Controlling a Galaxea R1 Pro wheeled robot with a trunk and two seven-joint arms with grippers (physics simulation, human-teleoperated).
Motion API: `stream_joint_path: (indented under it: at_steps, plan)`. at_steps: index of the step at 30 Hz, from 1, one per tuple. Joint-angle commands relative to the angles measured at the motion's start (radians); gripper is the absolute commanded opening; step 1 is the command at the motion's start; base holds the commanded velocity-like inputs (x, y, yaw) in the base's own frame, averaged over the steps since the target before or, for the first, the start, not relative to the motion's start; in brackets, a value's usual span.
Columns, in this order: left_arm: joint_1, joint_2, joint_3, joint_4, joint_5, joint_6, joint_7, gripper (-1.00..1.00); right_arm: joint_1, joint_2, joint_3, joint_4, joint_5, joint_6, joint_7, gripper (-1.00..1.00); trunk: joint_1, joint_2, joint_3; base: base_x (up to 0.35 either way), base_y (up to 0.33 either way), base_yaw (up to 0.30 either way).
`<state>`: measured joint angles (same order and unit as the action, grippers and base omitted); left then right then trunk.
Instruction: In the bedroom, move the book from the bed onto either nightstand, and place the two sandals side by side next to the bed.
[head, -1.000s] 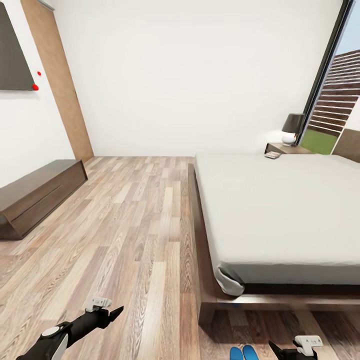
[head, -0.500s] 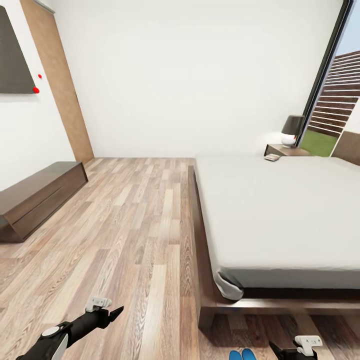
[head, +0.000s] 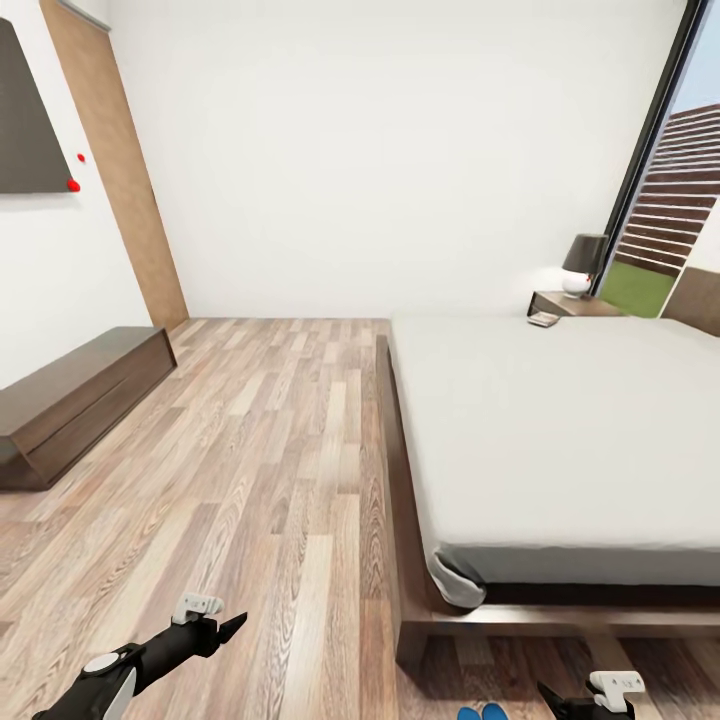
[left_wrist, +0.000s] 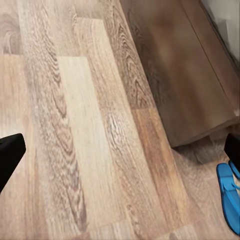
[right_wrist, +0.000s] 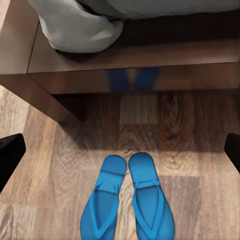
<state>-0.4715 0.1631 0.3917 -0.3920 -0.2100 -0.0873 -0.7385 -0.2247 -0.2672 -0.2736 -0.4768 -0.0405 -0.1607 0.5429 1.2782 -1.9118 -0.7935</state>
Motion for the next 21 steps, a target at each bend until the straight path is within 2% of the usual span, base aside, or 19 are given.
stream_joint_path:
  at_steps: [1,11,21]
  plan:
    - [-0.001,-0.001,0.007,0.001,-0.011,-0.009,-0.004,1.00,-0.001,0.000,-0.004,0.001,-0.004,0.000,0.008,1.00,-0.004,0.007,0.002,0.000,0.000,0.000]
    - [-0.001,-0.001,0.006,0.001,-0.011,-0.008,-0.004,1.00,-0.001,0.000,-0.004,0.001,-0.004,0.000,0.008,1.00,-0.042,0.077,0.034,0.000,0.000,0.000]
    - [-0.001,-0.001,0.007,0.001,-0.011,-0.009,-0.004,1.00,-0.001,0.000,-0.004,0.001,-0.004,0.000,0.009,1.00,-0.042,0.077,0.034,0.000,0.000,0.025]
